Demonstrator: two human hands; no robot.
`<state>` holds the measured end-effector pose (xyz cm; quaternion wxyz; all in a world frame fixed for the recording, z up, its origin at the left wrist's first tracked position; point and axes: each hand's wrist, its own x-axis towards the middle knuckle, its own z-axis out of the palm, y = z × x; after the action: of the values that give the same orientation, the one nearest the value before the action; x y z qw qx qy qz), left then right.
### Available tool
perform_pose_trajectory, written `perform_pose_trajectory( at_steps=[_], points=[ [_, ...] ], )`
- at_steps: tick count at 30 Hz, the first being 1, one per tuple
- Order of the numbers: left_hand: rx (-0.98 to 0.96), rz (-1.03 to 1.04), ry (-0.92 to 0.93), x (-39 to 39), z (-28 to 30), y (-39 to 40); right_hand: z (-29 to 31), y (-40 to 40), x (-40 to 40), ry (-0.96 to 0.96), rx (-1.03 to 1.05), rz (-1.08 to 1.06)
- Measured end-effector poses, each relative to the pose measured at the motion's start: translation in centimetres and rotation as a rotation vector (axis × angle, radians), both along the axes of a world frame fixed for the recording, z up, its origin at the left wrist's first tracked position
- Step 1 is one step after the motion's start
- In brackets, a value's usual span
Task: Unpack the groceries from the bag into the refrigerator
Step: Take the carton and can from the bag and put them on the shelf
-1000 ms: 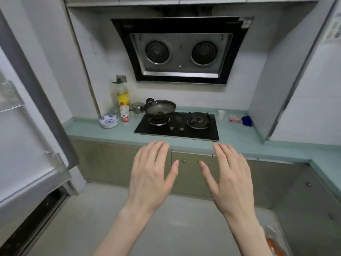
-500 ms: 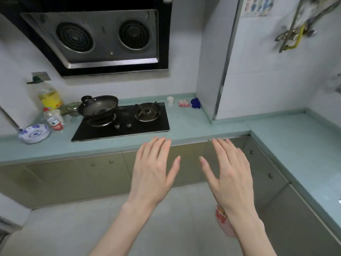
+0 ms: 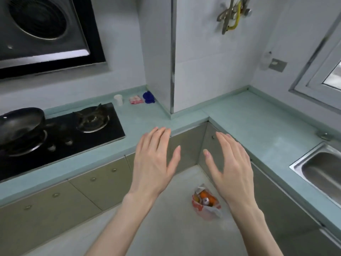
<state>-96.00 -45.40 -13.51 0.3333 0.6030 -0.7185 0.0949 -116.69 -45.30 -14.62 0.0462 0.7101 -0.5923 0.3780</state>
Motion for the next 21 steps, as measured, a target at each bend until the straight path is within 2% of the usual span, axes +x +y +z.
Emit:
perform_pose_trajectory(
  at_steps=[9, 15, 21],
  points=[
    [0.096, -0.141, 0.128, -3.7, -4.9, -8.4, -3.8, -3.9, -5.2, 0.026, 0.092, -0.181],
    [0.190, -0.222, 0.094, -8.4, -11.2, -11.7, -8.8, -6.1, -9.9, -0.030, 0.186, -0.213],
    [0.244, -0.264, 0.108, -12.6, -19.5, -15.0, -16.5, -8.8, -13.4, -0.026, 0.252, -0.176]
  ],
)
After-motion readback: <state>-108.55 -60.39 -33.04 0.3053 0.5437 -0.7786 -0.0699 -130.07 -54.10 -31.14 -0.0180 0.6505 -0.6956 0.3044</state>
